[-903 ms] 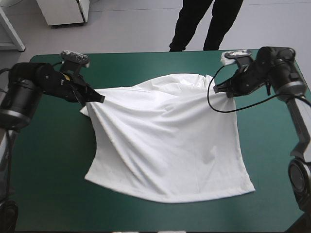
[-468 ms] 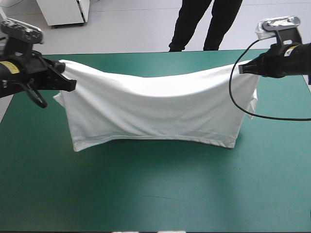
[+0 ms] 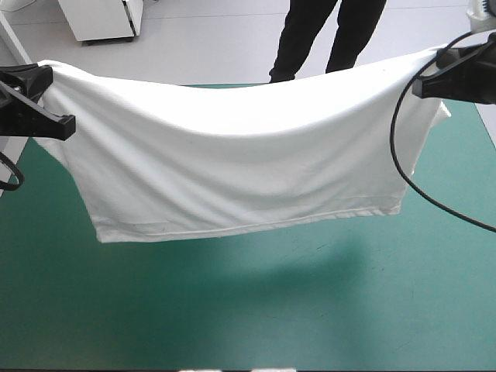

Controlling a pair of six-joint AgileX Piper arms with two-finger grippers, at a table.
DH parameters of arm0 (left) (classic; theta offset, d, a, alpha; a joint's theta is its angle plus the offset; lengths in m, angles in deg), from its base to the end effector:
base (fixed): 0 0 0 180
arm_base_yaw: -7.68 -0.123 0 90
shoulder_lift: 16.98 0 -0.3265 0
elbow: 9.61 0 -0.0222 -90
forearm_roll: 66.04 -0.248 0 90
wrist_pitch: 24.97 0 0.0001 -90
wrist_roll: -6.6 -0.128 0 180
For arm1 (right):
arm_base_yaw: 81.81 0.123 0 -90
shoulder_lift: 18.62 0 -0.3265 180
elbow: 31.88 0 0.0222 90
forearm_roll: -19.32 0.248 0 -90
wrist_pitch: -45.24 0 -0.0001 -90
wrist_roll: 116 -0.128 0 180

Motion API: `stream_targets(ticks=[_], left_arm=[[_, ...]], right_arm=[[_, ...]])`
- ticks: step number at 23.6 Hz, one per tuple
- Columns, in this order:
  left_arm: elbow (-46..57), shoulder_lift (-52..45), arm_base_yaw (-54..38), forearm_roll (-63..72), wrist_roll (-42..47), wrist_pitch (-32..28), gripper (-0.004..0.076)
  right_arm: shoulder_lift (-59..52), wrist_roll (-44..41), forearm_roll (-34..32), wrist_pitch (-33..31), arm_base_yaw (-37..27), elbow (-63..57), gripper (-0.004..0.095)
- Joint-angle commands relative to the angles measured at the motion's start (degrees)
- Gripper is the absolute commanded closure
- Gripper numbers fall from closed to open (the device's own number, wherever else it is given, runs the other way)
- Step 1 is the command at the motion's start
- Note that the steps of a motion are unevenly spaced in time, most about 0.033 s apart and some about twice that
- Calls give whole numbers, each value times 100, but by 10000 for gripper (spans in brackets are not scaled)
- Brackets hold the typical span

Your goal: Fold the cloth

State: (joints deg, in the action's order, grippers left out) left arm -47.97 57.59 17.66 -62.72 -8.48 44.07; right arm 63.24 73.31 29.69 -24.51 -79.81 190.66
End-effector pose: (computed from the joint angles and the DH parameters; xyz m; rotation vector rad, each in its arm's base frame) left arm 0.1613 -0.0354 0.6173 0.4168 1.7881 -0.0018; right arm 0.2123 0.0290 0.6115 -0.2418 1.8796 0.1172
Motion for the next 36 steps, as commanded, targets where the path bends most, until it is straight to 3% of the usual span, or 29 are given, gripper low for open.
stream_targets(ticks=[1,6,14,20,22,24,25,29,36], left_arm=[[-156,32,20,-46,-9,-864,731],[-156,471,20,-235,-37,-1544,731],[-207,1549,9,-259,-38,-3320,730],[-1047,2521,9,-257,-165,-3773,730],[-1426,3029,9,-257,-189,-3620,730],[-1482,3363,9,-257,-189,-3101,730],[-1466,3578,9,-230,-163,-2518,730],[-1466,3926,9,-201,195,-1200,731],[-1341,3926,9,129,185,435,731]], right_arm=[[-105,5,47,932,-52,281,925],[134,5,47,2041,-52,281,925],[1316,26,33,3579,-52,336,925],[2303,168,33,3708,-52,987,925],[2770,331,33,3766,-52,1364,925],[3072,329,33,3711,-52,1500,925],[3226,329,33,3406,-52,1471,925],[3481,371,33,2196,-52,988,925],[3476,375,11,720,-52,-57,925]])
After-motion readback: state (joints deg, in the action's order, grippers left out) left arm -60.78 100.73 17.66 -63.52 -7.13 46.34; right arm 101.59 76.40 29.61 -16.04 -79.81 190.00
